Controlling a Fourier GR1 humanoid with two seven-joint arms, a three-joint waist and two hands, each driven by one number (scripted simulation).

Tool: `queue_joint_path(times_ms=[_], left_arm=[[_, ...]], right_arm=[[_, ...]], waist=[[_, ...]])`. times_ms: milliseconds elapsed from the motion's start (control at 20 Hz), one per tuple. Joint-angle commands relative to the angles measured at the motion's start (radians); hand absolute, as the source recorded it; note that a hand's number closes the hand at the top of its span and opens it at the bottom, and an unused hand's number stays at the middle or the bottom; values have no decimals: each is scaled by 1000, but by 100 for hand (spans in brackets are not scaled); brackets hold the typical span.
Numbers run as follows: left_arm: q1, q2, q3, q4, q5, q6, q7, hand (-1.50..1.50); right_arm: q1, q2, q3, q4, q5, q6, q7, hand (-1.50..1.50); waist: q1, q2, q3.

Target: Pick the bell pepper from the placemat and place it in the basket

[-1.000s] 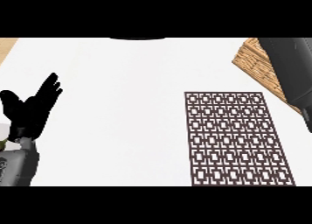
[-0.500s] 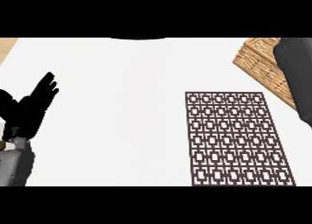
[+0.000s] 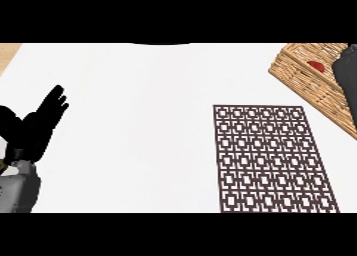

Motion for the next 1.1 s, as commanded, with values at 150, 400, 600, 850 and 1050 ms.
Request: queue_joint_path(times_ms=[150,400,600,850,1050], left_arm=[[-75,16,23,76,-6,-3,-22,0],[-14,-36,-29,-20,-39,42,28,0],[-27,-10,15,41,-15,24,-2,0],[57,11,41,1,-5,10,-12,0],[60,18,51,-21,19,-12,-5,0]], right_arm=[[19,-2,-60,-10,-121,-46,-212,-150],[21,-31,-147,-74,-163,-206,-151,-150],[70,-35,-214,-204,-237,-251,-148,-150],[323,-79,-246,-498,-383,-62,-179,-150],[513,-79,-273,-735,-493,64,-139,-150]], waist=[[-8,1,0],[-8,-4,1],[-38,-10,-1],[-60,-24,-1],[-61,-22,-1]])
